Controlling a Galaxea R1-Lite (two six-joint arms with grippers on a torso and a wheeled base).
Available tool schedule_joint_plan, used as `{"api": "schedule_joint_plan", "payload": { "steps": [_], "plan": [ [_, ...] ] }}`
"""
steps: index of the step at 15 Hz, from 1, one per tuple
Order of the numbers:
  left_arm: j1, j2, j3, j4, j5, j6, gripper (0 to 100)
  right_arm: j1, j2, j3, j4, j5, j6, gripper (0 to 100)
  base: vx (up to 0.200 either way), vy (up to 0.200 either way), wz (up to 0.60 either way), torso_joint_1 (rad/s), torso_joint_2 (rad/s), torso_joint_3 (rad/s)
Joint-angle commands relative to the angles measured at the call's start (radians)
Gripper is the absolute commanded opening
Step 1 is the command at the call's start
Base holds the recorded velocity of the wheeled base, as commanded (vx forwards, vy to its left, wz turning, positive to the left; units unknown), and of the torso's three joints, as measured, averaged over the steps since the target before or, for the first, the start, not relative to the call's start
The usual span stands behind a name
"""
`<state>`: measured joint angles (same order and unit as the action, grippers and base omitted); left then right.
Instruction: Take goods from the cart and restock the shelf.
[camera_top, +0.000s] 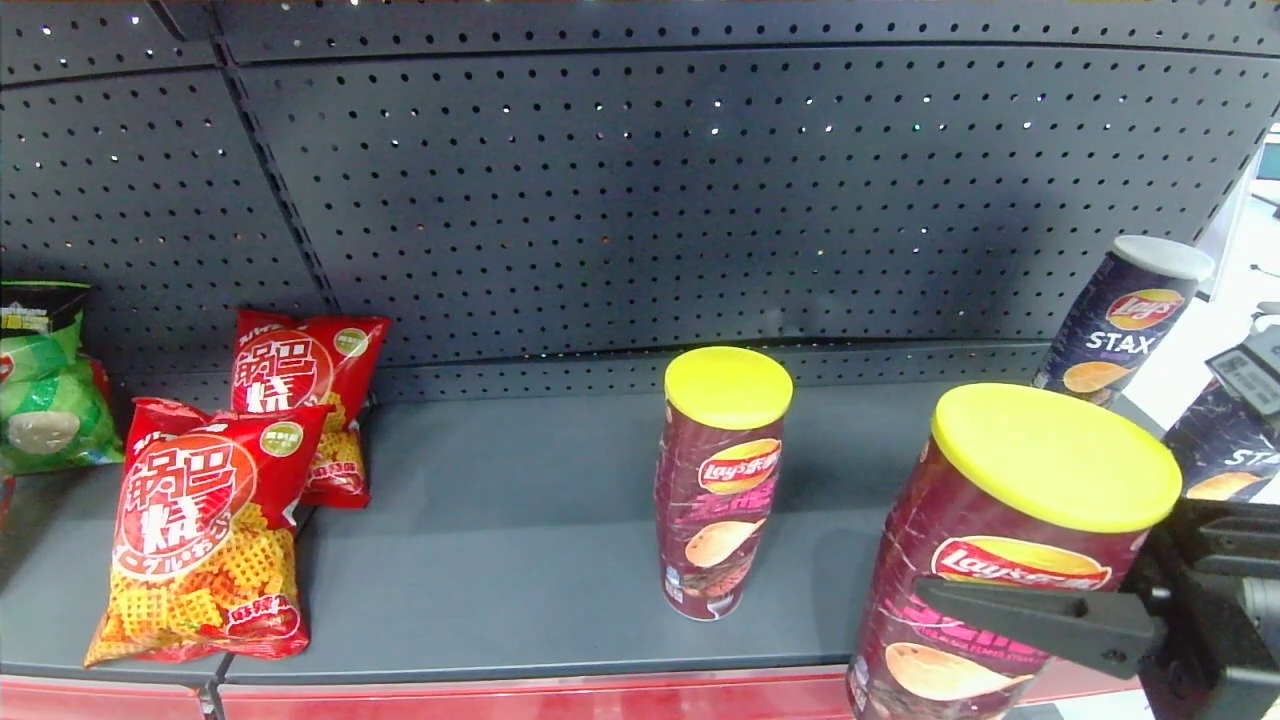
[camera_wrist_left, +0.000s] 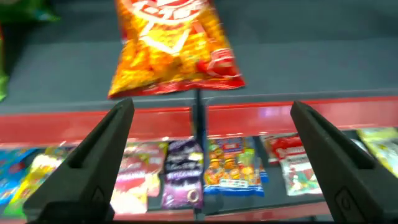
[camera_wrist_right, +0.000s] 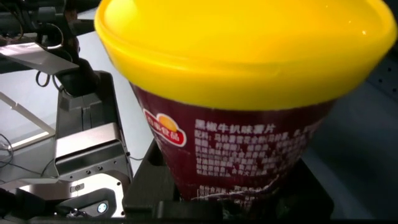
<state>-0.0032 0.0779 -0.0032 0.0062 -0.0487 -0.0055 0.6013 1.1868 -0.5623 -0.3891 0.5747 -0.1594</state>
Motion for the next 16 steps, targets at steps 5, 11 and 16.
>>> {"api": "schedule_joint_plan", "payload": {
  "steps": [5,11,16],
  "plan": [
    [0.002,-0.076,0.002,0.000,0.007,-0.001,100,0.000,0.007,-0.002,0.000,-0.001,0.001,0,0.000,0.000,0.00,0.000,0.00,0.000],
    [0.002,-0.076,0.002,0.000,0.007,-0.001,100,-0.055,0.010,-0.016,0.001,-0.006,0.006,0,0.000,0.000,0.00,0.000,0.00,0.000],
    [0.002,-0.076,0.002,0.000,0.007,-0.001,100,-0.179,0.140,-0.097,0.000,-0.004,0.023,0,0.000,0.000,0.00,0.000,0.00,0.000]
  ]
}}
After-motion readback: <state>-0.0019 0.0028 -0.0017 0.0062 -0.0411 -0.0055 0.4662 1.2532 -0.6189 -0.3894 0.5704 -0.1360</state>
